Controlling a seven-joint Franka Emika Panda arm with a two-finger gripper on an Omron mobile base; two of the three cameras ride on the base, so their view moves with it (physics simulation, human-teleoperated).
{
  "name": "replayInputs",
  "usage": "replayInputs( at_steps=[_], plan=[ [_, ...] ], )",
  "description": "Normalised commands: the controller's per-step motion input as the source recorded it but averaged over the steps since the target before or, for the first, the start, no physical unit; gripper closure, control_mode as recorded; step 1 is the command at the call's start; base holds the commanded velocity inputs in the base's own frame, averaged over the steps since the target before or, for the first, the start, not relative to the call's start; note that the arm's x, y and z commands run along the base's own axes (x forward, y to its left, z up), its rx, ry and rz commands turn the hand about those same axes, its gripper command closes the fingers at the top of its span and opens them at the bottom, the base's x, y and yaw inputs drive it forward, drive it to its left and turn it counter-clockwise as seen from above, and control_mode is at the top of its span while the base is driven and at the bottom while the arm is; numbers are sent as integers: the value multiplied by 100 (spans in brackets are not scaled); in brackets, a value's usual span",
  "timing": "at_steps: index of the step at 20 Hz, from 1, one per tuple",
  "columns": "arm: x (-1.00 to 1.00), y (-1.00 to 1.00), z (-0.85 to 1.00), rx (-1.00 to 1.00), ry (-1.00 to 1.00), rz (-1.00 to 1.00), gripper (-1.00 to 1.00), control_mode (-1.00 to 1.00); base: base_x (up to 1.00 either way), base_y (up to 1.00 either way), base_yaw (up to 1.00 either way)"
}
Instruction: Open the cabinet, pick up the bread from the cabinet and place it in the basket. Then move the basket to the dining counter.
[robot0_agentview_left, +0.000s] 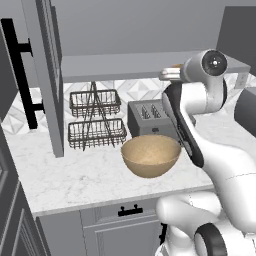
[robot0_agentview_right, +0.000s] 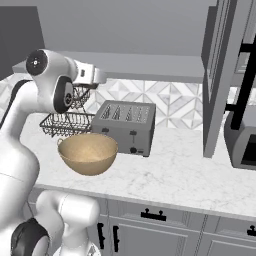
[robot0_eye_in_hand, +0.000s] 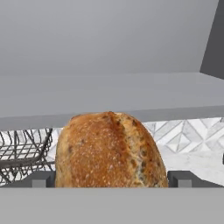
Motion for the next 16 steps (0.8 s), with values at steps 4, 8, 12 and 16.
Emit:
replayInputs(
  at_steps=[4, 8, 12, 16],
  plan=[
    [-100, 55, 0, 0, 0, 0, 100, -100, 0, 0, 0],
    [-98, 45, -1, 0, 8, 4, 100, -100, 0, 0, 0],
    [-67, 11, -21, 2, 21, 5, 100, -100, 0, 0, 0],
    [-75, 1, -22, 11, 26, 4, 100, -100, 0, 0, 0]
  ],
)
